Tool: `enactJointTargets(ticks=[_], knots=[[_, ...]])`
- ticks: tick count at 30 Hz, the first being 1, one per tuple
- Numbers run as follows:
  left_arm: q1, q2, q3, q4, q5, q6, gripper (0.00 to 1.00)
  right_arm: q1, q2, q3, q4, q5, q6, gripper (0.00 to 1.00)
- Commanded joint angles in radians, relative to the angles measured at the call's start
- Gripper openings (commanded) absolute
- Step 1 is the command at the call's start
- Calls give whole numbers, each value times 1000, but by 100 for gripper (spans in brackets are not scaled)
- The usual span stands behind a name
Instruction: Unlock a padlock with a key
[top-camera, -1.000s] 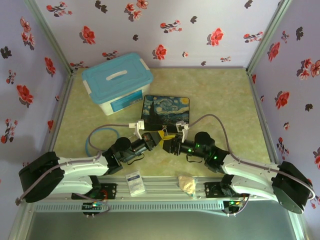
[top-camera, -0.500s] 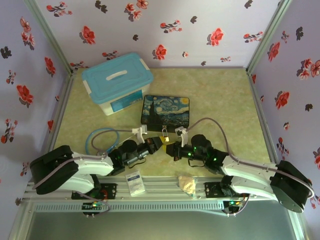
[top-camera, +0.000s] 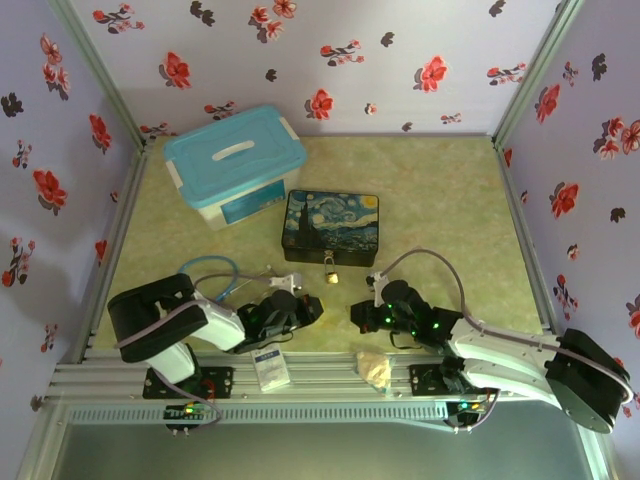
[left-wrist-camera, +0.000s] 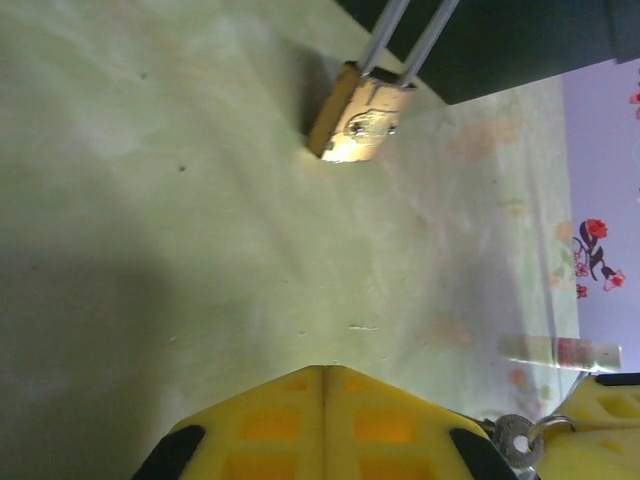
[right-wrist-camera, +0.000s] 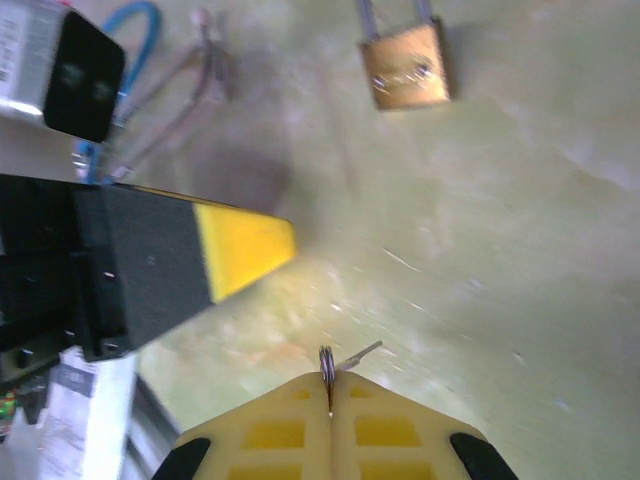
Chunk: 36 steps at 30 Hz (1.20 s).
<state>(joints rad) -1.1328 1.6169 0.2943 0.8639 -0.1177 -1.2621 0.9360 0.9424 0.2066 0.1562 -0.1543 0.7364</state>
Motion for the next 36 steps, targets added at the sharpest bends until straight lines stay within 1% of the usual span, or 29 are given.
enactJointTargets(ticks=[1,3,6,10,14,17,20,24,27,30,36], knots=[[-6,15,-1,33,-25,-14,1,-3,2,25,-126,50,-9,0],[-7,3,-1,28,-25,-4,1,-1,8,24,-116,57,-9,0],[-10,-22,-1,13,-25,1,2,-2,33,39,-56,29,-8,0],[-8,-62,-1,-1,-31,17,3,-2,82,100,-86,42,-31,0],[-9,-114,-10,-31,-57,27,3,-1,127,132,-33,39,-50,0],[-8,-182,-23,-99,-99,42,4,-1,189,181,-8,64,-73,0],[-8,-265,-31,-190,-145,60,7,-2,275,226,20,84,-89,0],[-7,-377,-17,-334,-179,100,9,-1,359,219,77,93,-74,0],[-7,-421,-14,-388,-196,115,10,-1,351,178,163,104,-48,0],[-8,-418,-13,-382,-202,117,10,0,348,193,121,121,-58,0],[-8,-358,-2,-329,-176,117,10,2,276,94,110,149,-29,0]])
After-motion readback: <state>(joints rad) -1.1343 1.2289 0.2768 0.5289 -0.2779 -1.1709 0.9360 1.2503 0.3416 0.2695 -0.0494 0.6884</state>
